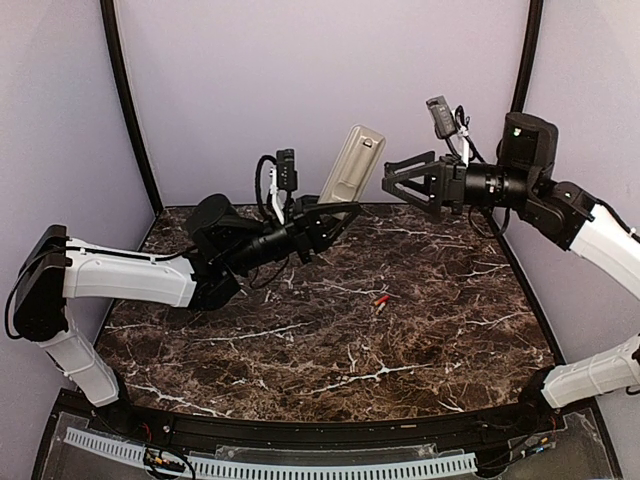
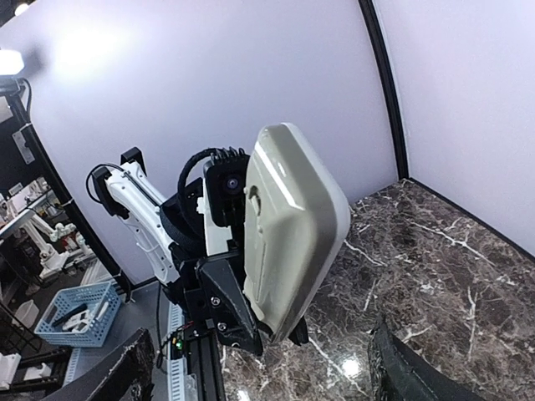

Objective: Load the batteries into the remote control
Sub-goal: Pass from the left arm to the right

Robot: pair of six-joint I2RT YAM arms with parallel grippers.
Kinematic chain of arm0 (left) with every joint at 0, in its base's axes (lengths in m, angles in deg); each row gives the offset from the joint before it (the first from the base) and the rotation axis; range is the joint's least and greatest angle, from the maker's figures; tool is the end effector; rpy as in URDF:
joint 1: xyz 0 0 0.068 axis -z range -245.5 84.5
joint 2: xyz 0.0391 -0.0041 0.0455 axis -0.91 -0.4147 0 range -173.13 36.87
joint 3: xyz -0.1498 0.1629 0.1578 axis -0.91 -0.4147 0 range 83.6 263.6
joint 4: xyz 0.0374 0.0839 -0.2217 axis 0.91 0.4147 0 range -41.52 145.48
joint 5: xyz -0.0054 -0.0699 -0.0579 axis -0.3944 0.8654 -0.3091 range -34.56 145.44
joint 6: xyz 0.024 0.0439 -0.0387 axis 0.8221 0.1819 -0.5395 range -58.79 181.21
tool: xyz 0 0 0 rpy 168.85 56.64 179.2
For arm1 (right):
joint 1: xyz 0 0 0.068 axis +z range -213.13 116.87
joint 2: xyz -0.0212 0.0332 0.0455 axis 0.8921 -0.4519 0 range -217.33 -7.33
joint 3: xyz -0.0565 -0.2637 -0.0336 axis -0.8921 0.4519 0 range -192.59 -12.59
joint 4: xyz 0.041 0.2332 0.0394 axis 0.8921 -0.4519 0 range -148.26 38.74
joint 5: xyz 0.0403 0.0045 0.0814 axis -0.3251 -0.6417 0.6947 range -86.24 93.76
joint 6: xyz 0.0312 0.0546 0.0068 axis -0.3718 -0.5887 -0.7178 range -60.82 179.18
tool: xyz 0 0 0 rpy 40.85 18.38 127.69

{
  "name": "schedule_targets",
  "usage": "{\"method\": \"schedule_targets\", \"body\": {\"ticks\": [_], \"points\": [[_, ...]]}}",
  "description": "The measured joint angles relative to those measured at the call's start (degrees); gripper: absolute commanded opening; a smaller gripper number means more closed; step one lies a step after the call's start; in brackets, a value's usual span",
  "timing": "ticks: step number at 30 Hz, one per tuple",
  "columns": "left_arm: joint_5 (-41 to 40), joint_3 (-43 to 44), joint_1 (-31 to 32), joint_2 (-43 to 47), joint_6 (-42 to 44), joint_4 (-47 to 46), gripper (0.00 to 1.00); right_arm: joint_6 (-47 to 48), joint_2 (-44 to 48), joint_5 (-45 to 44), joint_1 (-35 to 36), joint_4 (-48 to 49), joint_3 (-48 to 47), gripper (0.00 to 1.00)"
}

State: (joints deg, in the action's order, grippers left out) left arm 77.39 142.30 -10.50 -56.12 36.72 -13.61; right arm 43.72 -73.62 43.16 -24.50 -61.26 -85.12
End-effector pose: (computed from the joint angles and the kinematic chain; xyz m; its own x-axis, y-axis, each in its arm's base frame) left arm 0.1895 -0.3022 0.3562 -0.1501 -0.4559 -0.8773 0.9749 0.0793 -0.2080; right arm 0.1680 0.1738 0.4308 -0.3099 0.0161 -0.9506 -0.9282 0.2116 0.3061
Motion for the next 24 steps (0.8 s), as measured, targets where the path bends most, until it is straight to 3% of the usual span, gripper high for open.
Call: {"method": "schedule_targets", "body": {"ticks": [4,6,15,19,24], "points": [[0.28,0.00,0.17,-0.02,-0.20,-1.68,0.00,-3.85,-2.67,3.32,0.00,6.40,0.13,0.65],[0.57,0.00,0.28,-0.13,-0.24,-2.25,0.00,-4.72,-3.82,4.37,0.15,7.87,0.00,0.62],[1.36,0.00,0.52,-1.84,-1.29,-3.65,0.00,-6.69,-7.98,6.84,1.51,11.93,-1.22,0.33],[1.64,0.00,0.68,-1.90,-2.05,-5.29,0.00,-7.15,-8.15,7.10,1.75,12.81,-1.36,0.10],[2.69,0.20,1.01,-1.90,-4.24,-6.84,0.00,-5.46,-8.15,8.44,1.84,13.25,-2.12,0.07]]}}
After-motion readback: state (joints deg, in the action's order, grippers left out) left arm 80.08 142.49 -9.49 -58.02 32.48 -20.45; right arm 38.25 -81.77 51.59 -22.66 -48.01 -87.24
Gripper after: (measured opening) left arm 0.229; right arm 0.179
